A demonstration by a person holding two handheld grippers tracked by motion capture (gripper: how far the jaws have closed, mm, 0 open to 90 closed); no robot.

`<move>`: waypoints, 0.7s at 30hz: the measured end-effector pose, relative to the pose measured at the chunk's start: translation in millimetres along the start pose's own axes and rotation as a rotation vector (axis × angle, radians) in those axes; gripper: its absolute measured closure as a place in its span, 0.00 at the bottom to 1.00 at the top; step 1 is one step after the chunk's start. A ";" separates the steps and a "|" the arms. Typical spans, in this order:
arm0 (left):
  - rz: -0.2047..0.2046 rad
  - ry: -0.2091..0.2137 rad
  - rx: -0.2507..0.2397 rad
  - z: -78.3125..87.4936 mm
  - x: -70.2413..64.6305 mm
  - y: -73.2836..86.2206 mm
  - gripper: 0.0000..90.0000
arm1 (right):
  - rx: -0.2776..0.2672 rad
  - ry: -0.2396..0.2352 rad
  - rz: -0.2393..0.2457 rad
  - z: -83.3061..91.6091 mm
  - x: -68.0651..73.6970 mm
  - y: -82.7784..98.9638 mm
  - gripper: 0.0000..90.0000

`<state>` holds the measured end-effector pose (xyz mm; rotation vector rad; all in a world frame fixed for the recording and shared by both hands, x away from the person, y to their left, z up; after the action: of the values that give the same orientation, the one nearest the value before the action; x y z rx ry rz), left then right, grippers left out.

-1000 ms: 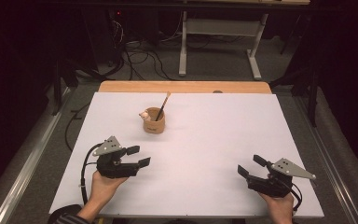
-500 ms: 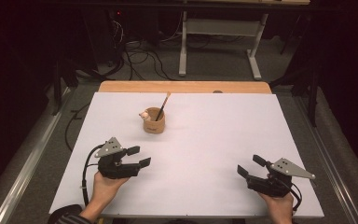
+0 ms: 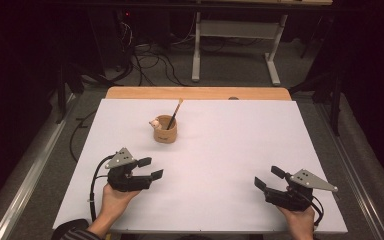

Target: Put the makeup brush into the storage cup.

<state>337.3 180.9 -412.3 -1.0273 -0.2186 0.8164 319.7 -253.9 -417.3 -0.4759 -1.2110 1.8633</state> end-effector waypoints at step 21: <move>-0.011 -0.022 0.030 -4.0 -0.3 8.5 0.38 | 0.008 -0.011 0.004 -0.7 1.3 0.5 0.28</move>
<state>335.0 180.2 -421.4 -0.9886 -0.2301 0.8190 319.2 -252.6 -417.9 -0.4650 -1.2101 1.8758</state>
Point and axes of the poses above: each handheld gripper's, and its own axes: z roughly backward along the jaws, y roughly out of its underside, x roughly to its left, the point moved 3 cm from there along -z, roughly forward along the jaws, and after that the axes turned 5 degrees about x, right-handed, at the moved point
